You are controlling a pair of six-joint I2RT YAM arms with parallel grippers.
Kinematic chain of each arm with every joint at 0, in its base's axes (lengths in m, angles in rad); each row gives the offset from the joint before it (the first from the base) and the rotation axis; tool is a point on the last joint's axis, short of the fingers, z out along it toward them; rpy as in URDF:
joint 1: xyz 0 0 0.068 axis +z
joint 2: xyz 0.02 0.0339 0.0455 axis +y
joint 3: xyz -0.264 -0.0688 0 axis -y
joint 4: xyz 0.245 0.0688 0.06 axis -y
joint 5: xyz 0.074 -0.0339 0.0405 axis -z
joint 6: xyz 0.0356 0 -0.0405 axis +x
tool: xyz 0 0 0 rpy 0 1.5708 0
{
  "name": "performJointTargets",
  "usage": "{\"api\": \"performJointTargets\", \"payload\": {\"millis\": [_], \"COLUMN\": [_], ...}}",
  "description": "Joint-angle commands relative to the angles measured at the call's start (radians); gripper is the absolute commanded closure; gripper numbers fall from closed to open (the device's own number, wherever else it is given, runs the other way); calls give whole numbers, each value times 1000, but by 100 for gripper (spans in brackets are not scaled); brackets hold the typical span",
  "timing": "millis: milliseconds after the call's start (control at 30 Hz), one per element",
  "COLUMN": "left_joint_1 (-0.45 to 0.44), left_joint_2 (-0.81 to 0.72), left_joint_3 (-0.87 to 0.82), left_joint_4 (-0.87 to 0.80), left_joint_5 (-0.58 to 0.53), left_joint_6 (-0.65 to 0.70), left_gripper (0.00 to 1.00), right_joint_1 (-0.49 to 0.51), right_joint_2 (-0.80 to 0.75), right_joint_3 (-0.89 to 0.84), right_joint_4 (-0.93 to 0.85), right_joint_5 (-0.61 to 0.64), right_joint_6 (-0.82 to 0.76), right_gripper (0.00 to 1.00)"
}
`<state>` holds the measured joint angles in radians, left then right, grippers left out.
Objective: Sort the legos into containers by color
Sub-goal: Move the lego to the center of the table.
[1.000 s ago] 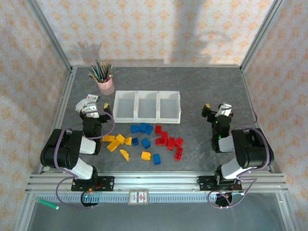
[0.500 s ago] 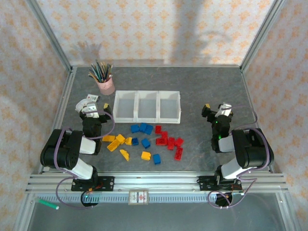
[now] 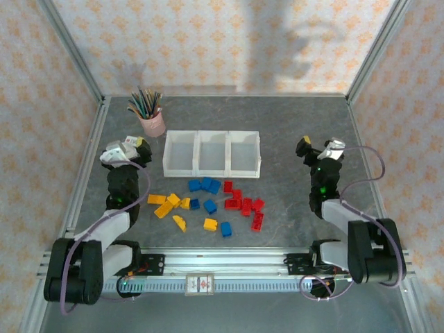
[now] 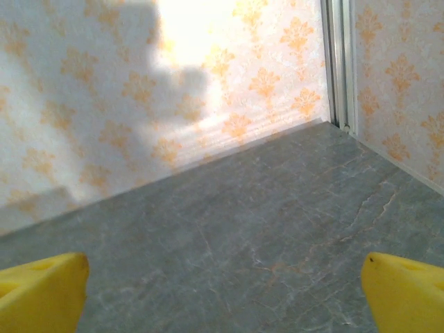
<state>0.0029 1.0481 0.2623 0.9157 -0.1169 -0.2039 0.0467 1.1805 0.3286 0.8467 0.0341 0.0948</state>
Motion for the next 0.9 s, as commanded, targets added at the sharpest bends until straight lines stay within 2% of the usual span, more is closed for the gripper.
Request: {"api": "performJointTargets", "payload": {"millis": [0, 67, 200, 400, 600, 700, 867], "left_joint_1": [12, 14, 14, 11, -14, -67, -222], "left_joint_2": [-49, -63, -100, -176, -261, -274, -250], "left_joint_3": [40, 33, 65, 147, 211, 241, 277], "left_joint_4": [-182, -205, -343, -651, -971, -1086, -1212], "left_joint_5": [-19, -22, 19, 140, 213, 245, 243], "left_joint_6": [-166, -239, -352, -377, -400, -396, -417], "left_gripper": [1, 0, 1, 1, 1, 1, 3], "right_joint_1": [-7, -7, -7, 15, 123, 180, 349], "right_joint_2": [-81, -93, -88, -75, -45, -19, -4], "right_joint_3": [42, 69, 93, 181, 245, 282, 332], "right_joint_4": [-203, -325, -409, -588, -726, -794, -886], "right_joint_5": [21, 8, -114, -159, -184, -218, -168], "right_joint_6": [196, 319, 344, 346, 322, 320, 303], "right_gripper": [0, 0, 0, 0, 0, 0, 0]}}
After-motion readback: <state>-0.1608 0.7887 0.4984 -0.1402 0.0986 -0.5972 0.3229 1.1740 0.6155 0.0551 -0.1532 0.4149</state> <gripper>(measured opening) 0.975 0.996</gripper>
